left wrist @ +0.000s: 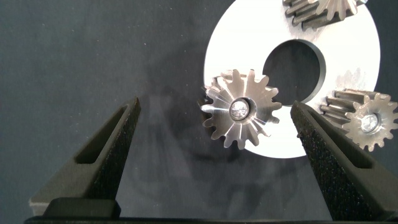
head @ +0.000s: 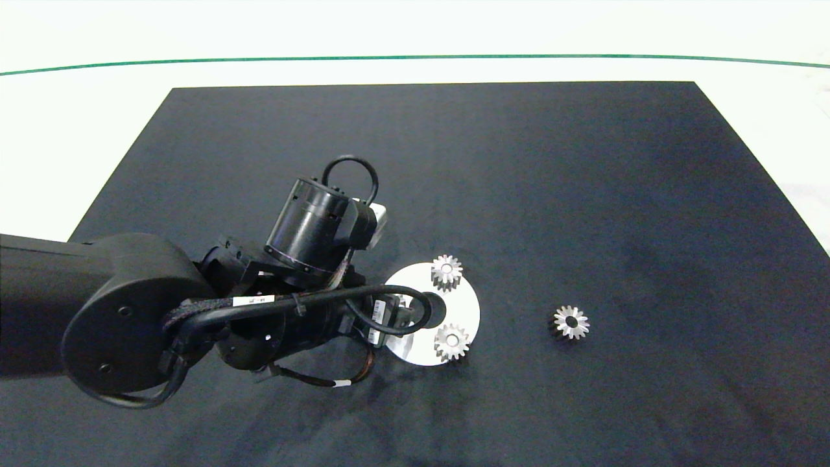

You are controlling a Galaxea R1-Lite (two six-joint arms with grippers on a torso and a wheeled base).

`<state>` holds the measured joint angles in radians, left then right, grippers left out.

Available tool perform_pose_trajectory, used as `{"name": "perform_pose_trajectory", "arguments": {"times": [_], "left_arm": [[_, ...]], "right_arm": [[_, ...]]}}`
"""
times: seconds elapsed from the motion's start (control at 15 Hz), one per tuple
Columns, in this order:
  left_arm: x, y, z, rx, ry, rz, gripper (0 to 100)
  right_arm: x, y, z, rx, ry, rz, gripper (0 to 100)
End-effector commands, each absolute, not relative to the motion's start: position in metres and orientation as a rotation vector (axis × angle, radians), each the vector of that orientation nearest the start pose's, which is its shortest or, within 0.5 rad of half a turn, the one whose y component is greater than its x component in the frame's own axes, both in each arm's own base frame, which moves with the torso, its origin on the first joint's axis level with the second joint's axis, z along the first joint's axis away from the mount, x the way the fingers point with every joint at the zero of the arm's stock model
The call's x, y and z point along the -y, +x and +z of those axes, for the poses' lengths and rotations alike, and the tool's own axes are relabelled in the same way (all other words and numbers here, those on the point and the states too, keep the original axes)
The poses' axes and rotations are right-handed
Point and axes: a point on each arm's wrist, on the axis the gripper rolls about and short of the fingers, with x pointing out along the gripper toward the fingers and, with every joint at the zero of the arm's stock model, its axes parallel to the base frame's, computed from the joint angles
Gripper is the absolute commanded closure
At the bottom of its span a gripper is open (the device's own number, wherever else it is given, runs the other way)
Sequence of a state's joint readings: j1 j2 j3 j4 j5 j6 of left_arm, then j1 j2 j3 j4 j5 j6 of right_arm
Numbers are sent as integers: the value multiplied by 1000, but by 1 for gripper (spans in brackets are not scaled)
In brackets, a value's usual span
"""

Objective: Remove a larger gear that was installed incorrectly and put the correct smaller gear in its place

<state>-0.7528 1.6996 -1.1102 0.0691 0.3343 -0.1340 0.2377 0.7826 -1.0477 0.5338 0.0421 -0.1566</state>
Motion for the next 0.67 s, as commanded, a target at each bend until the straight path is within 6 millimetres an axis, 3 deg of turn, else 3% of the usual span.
{"name": "perform_pose_trajectory", "arguments": {"times": [0.07,0.67], "left_arm": [[206,231,195,-603,231,-338,0],[217,234,181,-552,224,-331,0]], "right_arm": [[-9,34,303,-250,-183,300,0],[-9,34,302,-253,-183,300,0]]}}
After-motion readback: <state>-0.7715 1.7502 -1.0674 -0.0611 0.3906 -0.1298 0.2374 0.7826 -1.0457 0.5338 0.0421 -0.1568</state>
